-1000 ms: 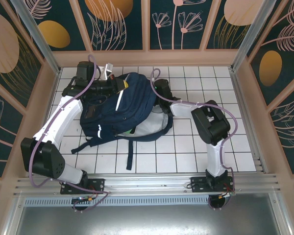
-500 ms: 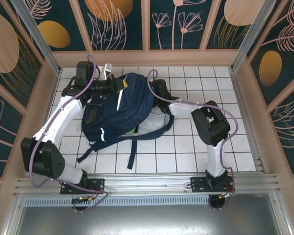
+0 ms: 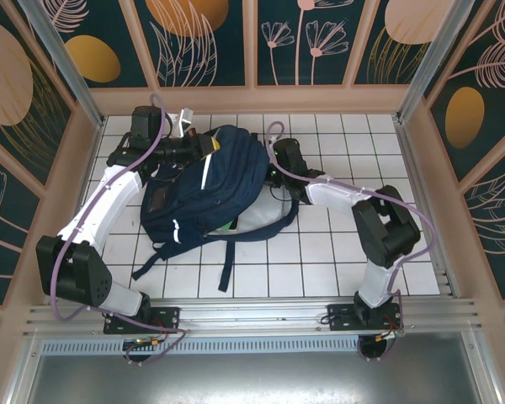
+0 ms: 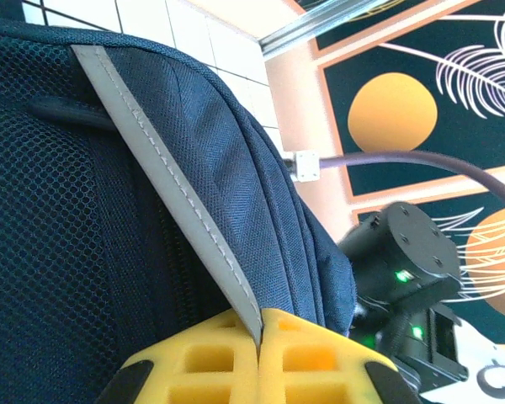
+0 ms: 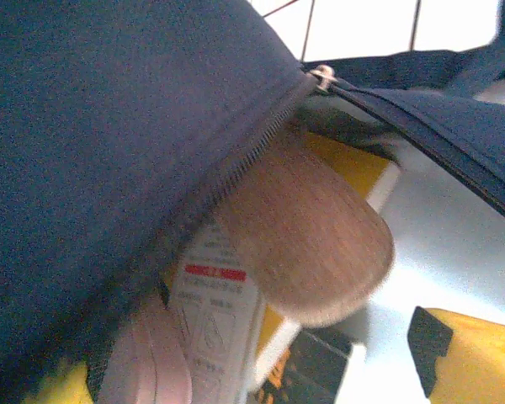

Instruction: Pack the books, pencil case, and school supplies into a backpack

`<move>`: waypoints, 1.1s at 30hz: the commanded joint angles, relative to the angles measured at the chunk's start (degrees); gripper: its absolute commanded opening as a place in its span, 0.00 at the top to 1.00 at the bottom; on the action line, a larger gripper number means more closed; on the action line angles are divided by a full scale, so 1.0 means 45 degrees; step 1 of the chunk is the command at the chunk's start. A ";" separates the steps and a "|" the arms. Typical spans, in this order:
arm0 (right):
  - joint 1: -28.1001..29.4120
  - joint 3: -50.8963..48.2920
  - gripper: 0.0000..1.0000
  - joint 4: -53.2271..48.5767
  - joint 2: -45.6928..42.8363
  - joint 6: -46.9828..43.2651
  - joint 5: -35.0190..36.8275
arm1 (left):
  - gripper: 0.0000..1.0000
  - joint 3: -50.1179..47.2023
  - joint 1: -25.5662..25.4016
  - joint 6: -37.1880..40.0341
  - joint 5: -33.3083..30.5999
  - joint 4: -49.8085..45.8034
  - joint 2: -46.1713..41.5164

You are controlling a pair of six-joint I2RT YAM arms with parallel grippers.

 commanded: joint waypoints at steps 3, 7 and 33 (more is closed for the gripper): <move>-0.1234 -0.2165 0.16 -0.0580 -0.2641 0.0253 0.2065 | 1.00 -0.0126 -0.0396 0.1408 -0.1062 0.0005 -0.0792; -0.2165 -0.2886 0.16 -0.1184 -0.3735 -0.0048 0.3111 | 0.99 -0.1766 -0.1697 0.1349 -0.2109 0.0588 -0.0492; -0.3393 0.0263 0.17 -0.3108 -0.0320 -0.1782 0.0170 | 0.48 0.0514 -0.7038 0.3557 -0.5961 -0.1050 0.3404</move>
